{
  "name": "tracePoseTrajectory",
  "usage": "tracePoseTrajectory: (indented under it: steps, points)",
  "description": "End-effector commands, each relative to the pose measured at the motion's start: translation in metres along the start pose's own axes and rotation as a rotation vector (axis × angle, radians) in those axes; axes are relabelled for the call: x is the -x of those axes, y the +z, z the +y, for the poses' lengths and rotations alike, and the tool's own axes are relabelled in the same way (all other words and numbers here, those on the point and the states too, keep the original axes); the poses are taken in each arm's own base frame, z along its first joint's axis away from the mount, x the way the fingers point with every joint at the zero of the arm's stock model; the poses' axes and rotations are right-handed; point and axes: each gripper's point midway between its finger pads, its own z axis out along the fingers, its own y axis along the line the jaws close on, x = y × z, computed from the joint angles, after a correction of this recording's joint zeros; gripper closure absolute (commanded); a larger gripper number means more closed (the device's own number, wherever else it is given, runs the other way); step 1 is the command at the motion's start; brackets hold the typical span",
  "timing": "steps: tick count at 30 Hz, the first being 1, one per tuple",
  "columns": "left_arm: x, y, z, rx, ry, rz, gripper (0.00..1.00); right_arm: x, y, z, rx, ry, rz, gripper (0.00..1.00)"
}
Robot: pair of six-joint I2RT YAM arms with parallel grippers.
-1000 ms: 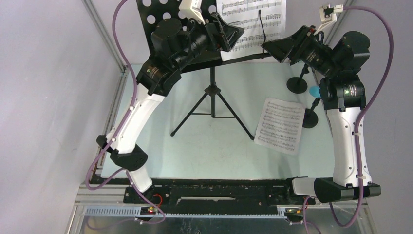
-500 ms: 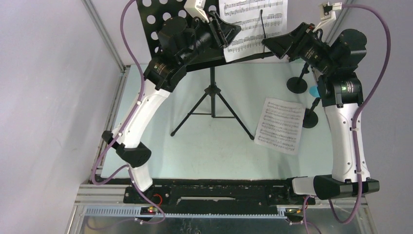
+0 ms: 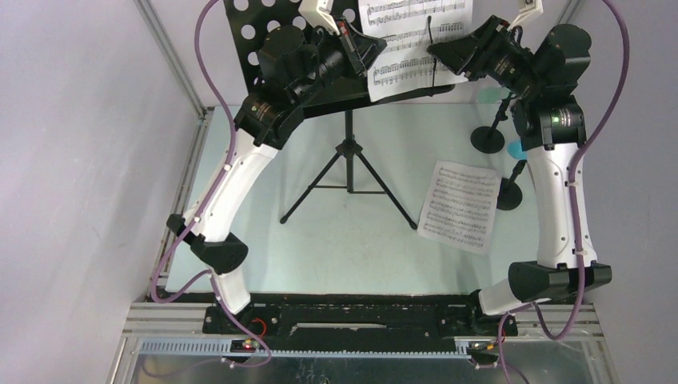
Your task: Pack up the instrument practice props
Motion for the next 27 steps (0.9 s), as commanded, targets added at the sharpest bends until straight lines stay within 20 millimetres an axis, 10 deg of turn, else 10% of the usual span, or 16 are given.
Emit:
tracePoseTrajectory:
  steps: [1,5,18,27]
  points:
    - [0.01,-0.005,-0.002,-0.008,0.014,-0.028,1.0,0.015,0.002,0.017,0.052,-0.011,-0.021,0.53]
    - [0.01,-0.005,-0.002,-0.009,0.01,-0.028,1.0,0.017,0.006,0.016,0.049,-0.009,-0.016,0.67]
    - [0.011,-0.008,-0.003,-0.01,0.013,-0.027,1.0,0.011,0.012,0.021,0.089,-0.002,0.008,0.7]
    - [0.023,-0.019,-0.006,-0.011,0.001,-0.049,1.0,0.014,0.009,0.026,0.101,-0.027,-0.009,1.0]
